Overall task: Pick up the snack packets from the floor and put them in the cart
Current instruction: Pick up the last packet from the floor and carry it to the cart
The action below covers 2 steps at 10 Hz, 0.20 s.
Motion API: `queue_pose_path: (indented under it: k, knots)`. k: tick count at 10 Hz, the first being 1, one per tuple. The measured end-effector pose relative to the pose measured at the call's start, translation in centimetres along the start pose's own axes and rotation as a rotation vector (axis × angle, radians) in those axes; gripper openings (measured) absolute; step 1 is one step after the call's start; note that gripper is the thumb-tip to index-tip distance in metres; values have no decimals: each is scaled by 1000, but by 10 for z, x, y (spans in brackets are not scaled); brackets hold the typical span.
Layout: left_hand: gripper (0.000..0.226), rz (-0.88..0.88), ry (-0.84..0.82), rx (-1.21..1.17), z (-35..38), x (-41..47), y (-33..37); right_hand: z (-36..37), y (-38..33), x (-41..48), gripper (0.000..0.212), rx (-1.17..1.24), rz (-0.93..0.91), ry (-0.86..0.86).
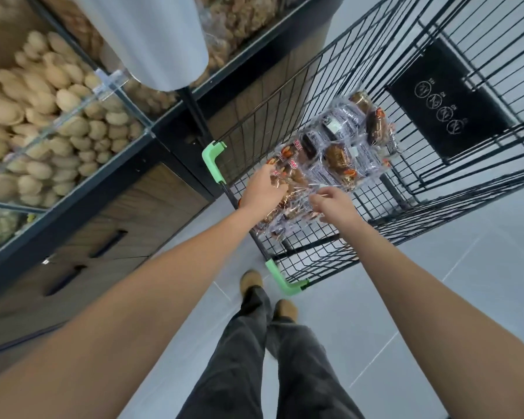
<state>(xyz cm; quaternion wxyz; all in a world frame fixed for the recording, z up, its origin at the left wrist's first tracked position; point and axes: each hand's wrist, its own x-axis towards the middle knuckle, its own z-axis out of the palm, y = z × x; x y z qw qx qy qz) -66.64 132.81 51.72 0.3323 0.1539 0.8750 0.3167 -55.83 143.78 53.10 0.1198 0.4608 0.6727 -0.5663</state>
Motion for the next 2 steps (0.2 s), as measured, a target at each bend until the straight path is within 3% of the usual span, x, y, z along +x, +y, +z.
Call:
queue_pose_path:
  k: [2]
  knots:
    - [48,4,86,-216,-28,-43,9,2,-29,-18,30,-105,-125,-93]
